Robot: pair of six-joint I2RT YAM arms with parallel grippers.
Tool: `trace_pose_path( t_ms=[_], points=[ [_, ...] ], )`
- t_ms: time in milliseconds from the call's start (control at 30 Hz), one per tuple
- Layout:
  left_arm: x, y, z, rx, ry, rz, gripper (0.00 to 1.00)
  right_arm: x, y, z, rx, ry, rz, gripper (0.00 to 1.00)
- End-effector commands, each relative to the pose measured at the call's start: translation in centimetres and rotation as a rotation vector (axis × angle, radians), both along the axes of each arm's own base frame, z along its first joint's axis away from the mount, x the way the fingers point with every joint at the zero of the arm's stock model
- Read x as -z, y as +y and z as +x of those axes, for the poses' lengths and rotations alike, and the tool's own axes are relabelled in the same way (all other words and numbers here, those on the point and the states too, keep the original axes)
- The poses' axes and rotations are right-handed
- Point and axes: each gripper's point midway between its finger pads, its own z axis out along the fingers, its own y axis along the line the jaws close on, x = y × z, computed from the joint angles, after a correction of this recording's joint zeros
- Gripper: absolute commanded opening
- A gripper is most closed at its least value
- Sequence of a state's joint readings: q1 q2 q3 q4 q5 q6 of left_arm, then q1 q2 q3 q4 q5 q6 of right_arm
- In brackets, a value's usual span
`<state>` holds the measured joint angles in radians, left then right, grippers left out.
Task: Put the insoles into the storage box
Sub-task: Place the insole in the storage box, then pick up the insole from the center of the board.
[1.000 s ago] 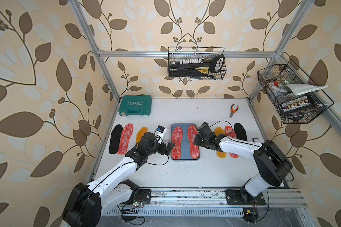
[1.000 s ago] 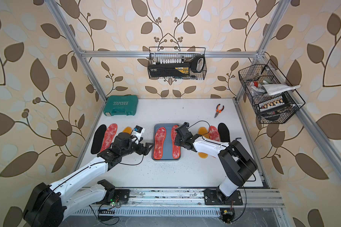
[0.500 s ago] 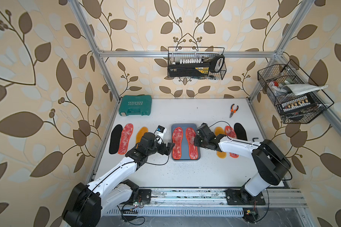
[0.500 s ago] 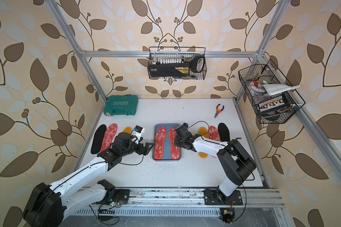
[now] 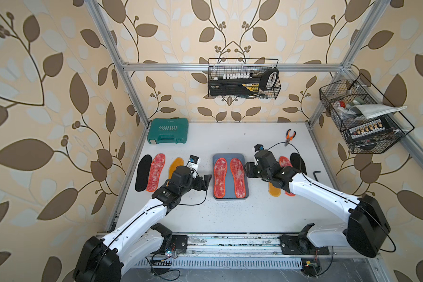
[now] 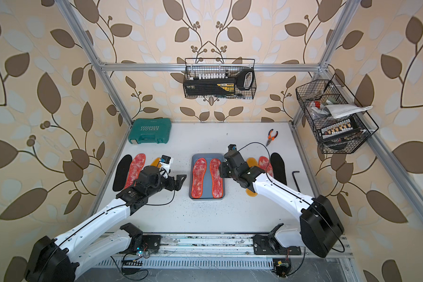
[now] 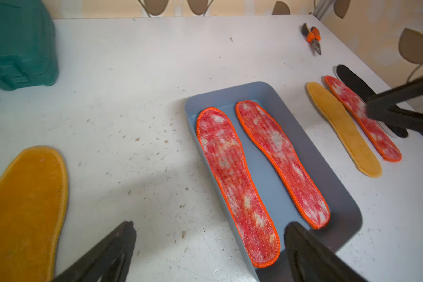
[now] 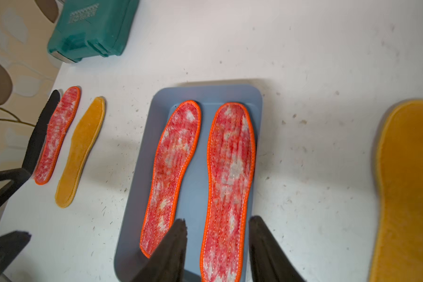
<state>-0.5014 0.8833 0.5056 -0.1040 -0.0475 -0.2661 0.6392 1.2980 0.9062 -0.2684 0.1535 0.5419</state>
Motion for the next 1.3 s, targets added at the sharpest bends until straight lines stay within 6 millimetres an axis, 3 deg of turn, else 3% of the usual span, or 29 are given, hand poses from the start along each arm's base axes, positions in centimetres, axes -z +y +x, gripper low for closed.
trace_pose_path(
  t_ms=[0, 100, 200, 400, 533, 667, 800, 933, 1133, 1267],
  points=[
    [-0.9, 5.4, 0.5, -0.29, 0.038, -0.034, 0.99, 0.8, -2.4, -0.8, -0.033, -0.055, -0.159, 0.48],
    [-1.4, 8.6, 0.7, -0.405, 0.065, -0.076, 0.99, 2.4, -3.2, -1.7, -0.052, -0.076, -0.182, 0.48],
    [-0.7, 11.9, 1.3, -0.531, 0.135, -0.064, 0.99, 3.7, -2.9, -2.6, -0.111, -0.103, -0.169, 0.49],
    [3.9, 13.4, 3.6, -0.578, 0.347, -0.07, 0.99, 3.4, -1.4, -3.7, -0.212, -0.226, -0.135, 0.58],
    [6.0, 13.4, 5.2, -0.545, 0.433, -0.12, 0.99, 2.2, -1.8, -4.5, -0.202, -0.323, -0.097, 0.68],
    [7.5, 13.5, 6.1, -0.528, 0.495, -0.123, 0.95, 0.7, -3.2, -5.1, -0.158, -0.402, -0.069, 0.69],
    [8.8, 12.5, 6.6, -0.493, 0.533, -0.167, 0.81, -0.1, -4.9, -5.4, -0.081, -0.446, -0.06, 0.72],
    [11.1, 12.0, 6.3, -0.494, 0.635, -0.166, 0.71, -0.2, -5.3, -5.3, -0.054, -0.453, -0.06, 0.73],
    [12.4, 10.8, 5.4, -0.488, 0.692, -0.153, 0.69, 0.2, -5.4, -4.8, -0.031, -0.43, -0.081, 0.73],
    [12.8, 8.0, 4.7, -0.451, 0.708, -0.176, 0.67, 0.3, -5.7, -4.6, -0.008, -0.426, -0.088, 0.73]
  ],
)
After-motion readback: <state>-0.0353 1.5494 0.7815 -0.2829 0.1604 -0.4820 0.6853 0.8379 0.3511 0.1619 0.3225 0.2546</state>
